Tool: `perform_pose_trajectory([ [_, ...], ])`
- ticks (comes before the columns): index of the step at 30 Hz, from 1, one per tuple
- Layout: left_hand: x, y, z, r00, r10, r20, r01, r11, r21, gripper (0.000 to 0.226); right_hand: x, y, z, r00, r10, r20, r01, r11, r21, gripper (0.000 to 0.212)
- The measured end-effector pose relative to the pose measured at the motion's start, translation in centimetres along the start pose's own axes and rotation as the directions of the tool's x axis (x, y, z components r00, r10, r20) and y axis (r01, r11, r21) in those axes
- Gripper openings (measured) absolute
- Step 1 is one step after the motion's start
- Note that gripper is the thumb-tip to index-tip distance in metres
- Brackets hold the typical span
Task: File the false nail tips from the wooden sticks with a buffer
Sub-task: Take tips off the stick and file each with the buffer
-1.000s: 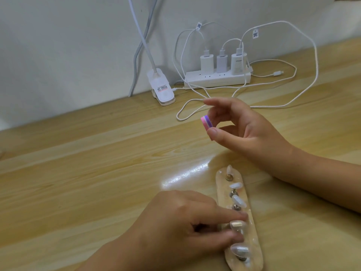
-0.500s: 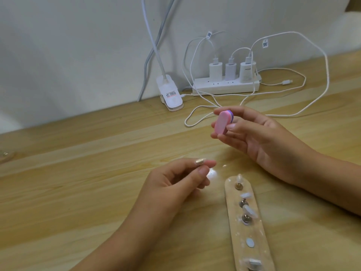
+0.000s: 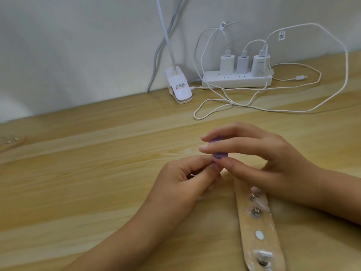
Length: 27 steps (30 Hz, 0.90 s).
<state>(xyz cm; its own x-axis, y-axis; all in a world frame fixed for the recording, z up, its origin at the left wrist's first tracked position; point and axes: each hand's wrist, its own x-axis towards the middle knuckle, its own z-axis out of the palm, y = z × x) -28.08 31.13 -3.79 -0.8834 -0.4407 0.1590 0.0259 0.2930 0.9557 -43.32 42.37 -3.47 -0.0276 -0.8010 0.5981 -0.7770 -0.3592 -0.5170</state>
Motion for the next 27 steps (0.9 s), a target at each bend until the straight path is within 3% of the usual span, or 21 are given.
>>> perform_pose_trajectory([
  [4,0.00,0.17,-0.13,1.000,0.015,-0.007,-0.016,0.999,-0.051,0.024,-0.01,-0.25,0.13,0.999,-0.039,0.033,0.038,0.998,0.040,0.023],
  [8,-0.12,0.35,-0.04,0.999,0.017,-0.031,-0.019,0.998,-0.062,0.016,0.17,0.04,-0.34,0.991,0.128,-0.029,-0.122,0.981,0.154,0.024],
  [11,-0.15,0.33,-0.10,0.998,0.023,-0.062,-0.027,0.998,-0.058,0.023,0.02,-0.19,0.03,0.999,0.033,0.005,-0.034,0.992,0.124,0.025],
  [15,-0.19,0.52,-0.01,0.999,0.011,-0.042,-0.013,0.998,-0.057,0.014,0.16,0.30,-0.27,0.984,0.177,-0.037,-0.168,0.971,0.171,0.029],
  [19,-0.16,0.43,-0.13,0.998,0.031,-0.051,-0.033,0.999,-0.034,0.024,-0.04,-0.09,0.09,0.998,0.057,0.019,-0.059,0.988,0.142,0.028],
  [23,-0.10,0.23,-0.09,0.999,0.023,-0.032,-0.024,0.999,-0.021,0.016,0.15,0.26,-0.21,0.990,0.141,-0.008,-0.137,0.976,0.167,0.026],
  [27,-0.20,0.06,-0.24,0.997,0.068,-0.025,-0.067,0.997,0.024,0.026,-0.05,0.03,0.02,0.999,0.028,0.040,-0.033,0.993,0.114,0.026],
])
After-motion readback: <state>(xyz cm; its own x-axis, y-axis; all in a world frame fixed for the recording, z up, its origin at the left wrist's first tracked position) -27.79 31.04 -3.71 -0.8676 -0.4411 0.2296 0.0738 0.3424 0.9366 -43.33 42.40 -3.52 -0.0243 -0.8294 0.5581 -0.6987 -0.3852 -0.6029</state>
